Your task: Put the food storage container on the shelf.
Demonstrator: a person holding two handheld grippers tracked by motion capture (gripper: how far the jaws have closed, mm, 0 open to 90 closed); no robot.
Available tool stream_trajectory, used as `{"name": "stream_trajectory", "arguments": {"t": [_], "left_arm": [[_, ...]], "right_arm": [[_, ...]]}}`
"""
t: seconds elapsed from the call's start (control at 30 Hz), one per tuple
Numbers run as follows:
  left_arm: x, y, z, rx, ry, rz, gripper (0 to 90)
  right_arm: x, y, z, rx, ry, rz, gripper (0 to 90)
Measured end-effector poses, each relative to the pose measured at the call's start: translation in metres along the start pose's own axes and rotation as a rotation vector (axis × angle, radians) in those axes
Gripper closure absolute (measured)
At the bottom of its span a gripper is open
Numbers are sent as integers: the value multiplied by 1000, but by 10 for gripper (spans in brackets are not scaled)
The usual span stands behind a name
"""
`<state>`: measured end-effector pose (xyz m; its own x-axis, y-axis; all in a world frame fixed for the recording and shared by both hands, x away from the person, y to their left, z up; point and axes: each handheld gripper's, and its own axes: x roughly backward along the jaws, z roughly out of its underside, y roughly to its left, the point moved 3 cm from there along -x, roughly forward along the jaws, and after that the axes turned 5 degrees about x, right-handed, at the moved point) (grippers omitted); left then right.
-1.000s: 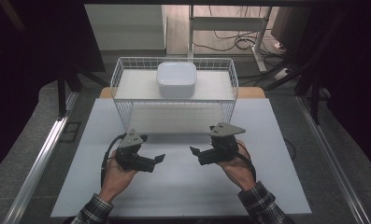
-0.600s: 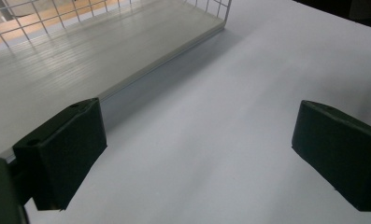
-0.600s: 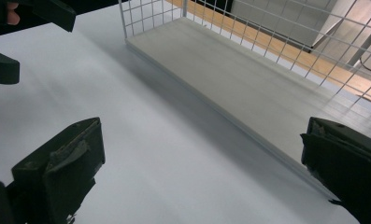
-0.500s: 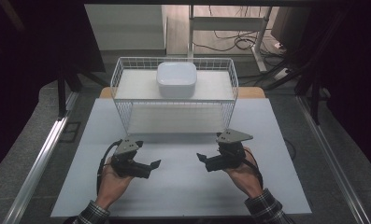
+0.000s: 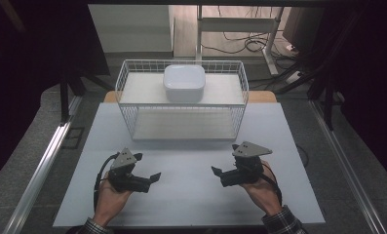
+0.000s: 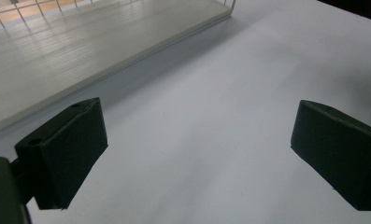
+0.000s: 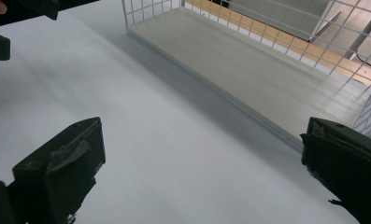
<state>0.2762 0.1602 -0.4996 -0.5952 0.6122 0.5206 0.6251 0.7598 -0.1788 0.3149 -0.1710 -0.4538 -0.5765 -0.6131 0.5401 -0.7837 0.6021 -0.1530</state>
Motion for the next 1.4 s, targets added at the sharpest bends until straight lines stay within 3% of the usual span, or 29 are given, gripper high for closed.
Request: {"name": "stream_trajectory", "arguments": {"t": [0.83, 1.07, 1.2, 1.4], "left_arm": [[5, 7, 34, 21, 47, -53, 28], [5, 8, 45, 24, 81, -65, 22], [0, 10, 51, 46, 107, -54, 7], [-6, 14, 57, 67, 143, -48, 0]], "right_arm": [[13, -10, 51, -57, 54, 62, 2], [12, -8, 62, -66, 70, 62, 2], [10, -8, 70, -67, 82, 59, 2], [1, -9, 81, -67, 135, 49, 2]]}}
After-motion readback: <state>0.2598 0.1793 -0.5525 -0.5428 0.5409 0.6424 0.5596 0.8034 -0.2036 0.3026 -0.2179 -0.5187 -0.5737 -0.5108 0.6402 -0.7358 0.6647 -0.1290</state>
